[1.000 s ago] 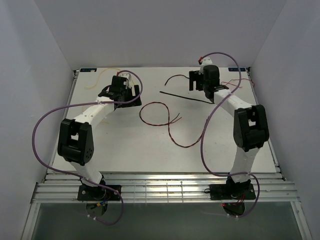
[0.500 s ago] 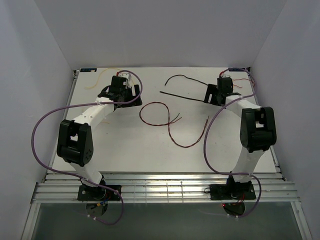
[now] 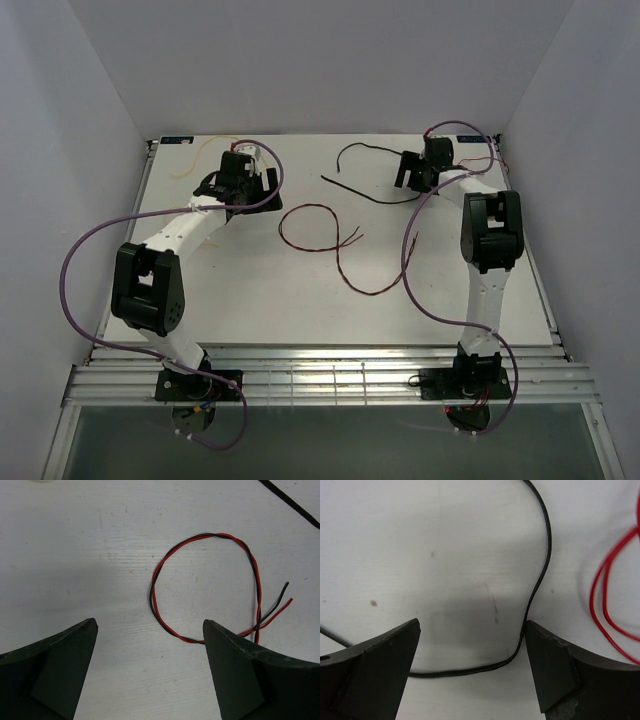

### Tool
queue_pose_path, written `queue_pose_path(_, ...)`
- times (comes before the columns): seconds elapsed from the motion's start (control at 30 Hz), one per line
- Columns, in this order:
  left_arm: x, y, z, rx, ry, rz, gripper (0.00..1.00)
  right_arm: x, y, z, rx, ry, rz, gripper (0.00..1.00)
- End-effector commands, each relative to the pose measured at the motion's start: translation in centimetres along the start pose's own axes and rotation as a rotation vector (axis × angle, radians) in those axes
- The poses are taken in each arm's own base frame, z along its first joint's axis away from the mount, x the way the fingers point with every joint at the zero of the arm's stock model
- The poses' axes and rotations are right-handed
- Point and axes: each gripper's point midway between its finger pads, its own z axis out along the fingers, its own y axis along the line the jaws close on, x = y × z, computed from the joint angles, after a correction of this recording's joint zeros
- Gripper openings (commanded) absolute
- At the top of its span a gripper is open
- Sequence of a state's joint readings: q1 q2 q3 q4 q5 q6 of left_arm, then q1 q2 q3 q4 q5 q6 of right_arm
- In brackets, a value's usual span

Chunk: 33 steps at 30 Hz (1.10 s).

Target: Untangle the cables

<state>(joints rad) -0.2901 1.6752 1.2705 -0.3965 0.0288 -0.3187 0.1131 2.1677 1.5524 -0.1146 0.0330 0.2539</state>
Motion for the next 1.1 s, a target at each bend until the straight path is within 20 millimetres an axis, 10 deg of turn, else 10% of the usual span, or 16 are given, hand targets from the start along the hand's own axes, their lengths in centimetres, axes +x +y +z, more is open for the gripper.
queue_pose_path(0.0,-1.5,-0.3,-1.7,0.004,-0.053,0.011,0.98,-3.2,5.6,1.2,-0.183,-0.057,-0.055,0.90)
queue_pose_path(0.17,-1.2,-0.2,-1.3,0.000,-0.041,0.009,0.98,-4.9,12.0,3.9,-0.298,-0.086,-0.177,0.90)
queue_pose_path(0.37,-0.7,-0.8,-1.0,0.027,-0.020,-0.010,0.98,-9.0,16.7,0.8,-0.368,-0.206,-0.233,0.90)
queue_pose_path(0.5,-0.5,-1.7,-1.2,0.062,-0.015,-0.013,0.98,-11.7,14.2,-5.9,-0.236,-0.305,-0.242,0.90)
queue_pose_path(0.7,-0.4,-3.5,-2.1,0.104,-0.045,0.001,0.98,-6.7,6.7,-13.8,0.024,-0.309,-0.165,0.90)
queue_pose_path(0.87,-0.1,-4.5,-2.8,0.128,-0.060,0.010,0.98,1.1,1.6,-15.3,0.072,-0.193,-0.029,0.90)
queue_pose_path(1.07,-0.3,-5.0,-3.3,0.133,-0.079,0.013,0.98,4.4,-0.5,-15.7,0.128,-0.134,0.002,0.95)
